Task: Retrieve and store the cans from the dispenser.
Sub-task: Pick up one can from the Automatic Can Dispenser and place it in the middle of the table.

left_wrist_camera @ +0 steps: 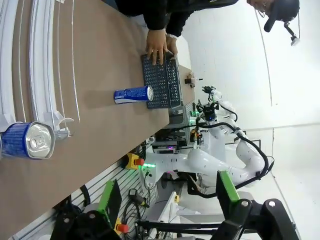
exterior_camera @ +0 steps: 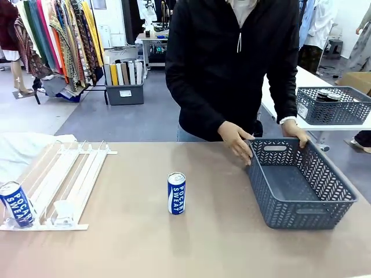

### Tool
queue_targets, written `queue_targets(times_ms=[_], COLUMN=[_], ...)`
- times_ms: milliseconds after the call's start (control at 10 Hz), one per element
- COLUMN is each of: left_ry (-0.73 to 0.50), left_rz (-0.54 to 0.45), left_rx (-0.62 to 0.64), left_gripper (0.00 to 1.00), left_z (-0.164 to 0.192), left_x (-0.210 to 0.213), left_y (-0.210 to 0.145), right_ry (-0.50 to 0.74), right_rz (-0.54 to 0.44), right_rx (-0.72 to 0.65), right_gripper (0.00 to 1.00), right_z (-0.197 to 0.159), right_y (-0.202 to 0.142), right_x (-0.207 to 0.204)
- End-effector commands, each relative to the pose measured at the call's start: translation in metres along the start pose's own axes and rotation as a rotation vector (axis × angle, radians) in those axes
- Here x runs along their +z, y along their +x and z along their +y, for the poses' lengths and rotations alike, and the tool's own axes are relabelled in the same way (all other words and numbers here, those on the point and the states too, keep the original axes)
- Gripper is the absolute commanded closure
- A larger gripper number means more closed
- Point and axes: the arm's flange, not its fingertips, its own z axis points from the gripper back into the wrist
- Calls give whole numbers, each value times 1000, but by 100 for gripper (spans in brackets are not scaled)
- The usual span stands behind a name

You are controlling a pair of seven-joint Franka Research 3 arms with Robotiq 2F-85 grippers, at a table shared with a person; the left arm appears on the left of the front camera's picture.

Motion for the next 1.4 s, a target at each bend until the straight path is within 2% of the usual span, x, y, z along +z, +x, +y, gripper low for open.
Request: queue_targets(times_ms=[0,200,300,500,700,800,900,1300], left_ry=[201,542,706,1018,1171,1136,1082,1082], left_rz=[29,69,117,24,17,5,27,27], left_rx=[-8,-55,-145,-230,-277,-272,-324,-324], left_gripper=[0,0,0,0,0,0,0,0], left_z=[-11,-32,-41,-53,-63,-66,-76,-76], left_x=[-7,-22,-38,-72,-102,-111,-90,-90], left_y=[-2,-4,-4,3,8,14,12,12], right_ry=[2,2,2,2,2,2,2,2], right_rz=[5,5,5,5,5,5,5,5], right_rx=[-2,-2,-2,-2,-2,-2,-2,-2], right_gripper=[0,0,0,0,0,0,0,0], right_z=[4,4,4,4,4,4,4,4], right_y=[-2,-2,-2,-2,-2,-2,-2,-2], right_x=[1,1,1,1,1,1,1,1])
